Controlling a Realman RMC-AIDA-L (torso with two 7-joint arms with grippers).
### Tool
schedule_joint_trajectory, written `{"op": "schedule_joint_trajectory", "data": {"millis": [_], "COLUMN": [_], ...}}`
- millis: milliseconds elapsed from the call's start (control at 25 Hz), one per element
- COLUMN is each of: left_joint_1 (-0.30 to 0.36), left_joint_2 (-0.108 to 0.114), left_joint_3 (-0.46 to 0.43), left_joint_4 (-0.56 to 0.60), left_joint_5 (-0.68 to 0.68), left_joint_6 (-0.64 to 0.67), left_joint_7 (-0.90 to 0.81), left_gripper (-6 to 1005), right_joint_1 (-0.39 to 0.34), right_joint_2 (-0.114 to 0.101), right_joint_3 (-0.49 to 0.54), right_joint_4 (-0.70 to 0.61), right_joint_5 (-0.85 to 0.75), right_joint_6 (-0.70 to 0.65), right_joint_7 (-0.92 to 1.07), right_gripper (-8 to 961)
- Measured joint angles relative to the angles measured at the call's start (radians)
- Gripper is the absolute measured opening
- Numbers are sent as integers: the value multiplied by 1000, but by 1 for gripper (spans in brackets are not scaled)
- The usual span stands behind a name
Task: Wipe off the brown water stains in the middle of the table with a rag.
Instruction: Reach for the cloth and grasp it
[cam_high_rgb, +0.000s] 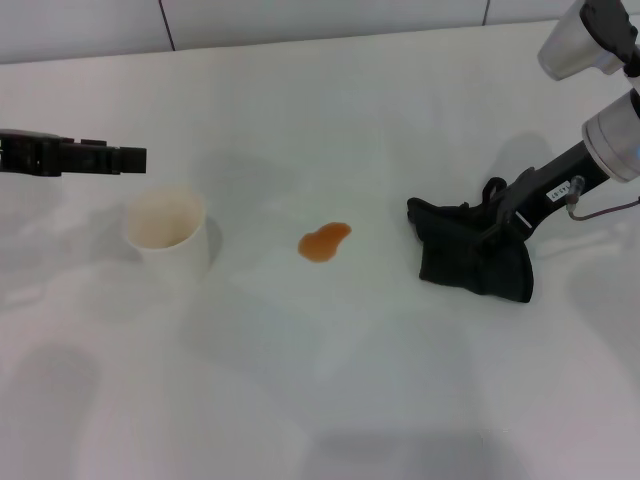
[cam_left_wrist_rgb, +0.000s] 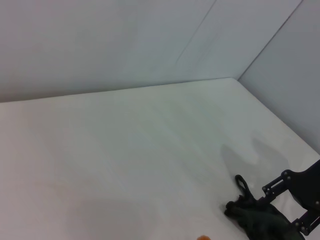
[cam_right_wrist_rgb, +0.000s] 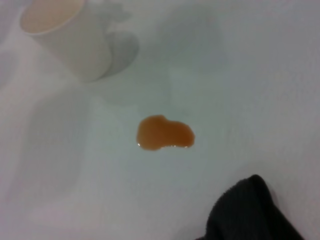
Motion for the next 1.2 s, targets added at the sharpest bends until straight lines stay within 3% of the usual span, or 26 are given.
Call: {"op": "schedule_joint_trajectory", "data": {"millis": [240,480,920,1200], "left_joint_1": [-3,-5,-9,-18], "left_joint_2": [-1,-1,-1,-5], "left_joint_3": [0,0,0,0], "left_joint_4": [0,0,0,0], "left_joint_5": [2,3,3,27], "left_joint_6": [0,6,6,1], "left_joint_7": [-2,-3,-8,-10], "left_gripper": [892,892,892,892], "right_joint_1": [-3,-7,-5,7], "right_joint_2": [-1,-1,0,2], "right_joint_3": [0,0,0,1], "right_joint_4": [-12,-25,-51,-66], "right_joint_5": [0,1,-24,-52], "right_joint_6": [-4,17,33,58], "right_joint_7": [-2,0,-2,-2], "right_gripper": [766,616,617,344]}}
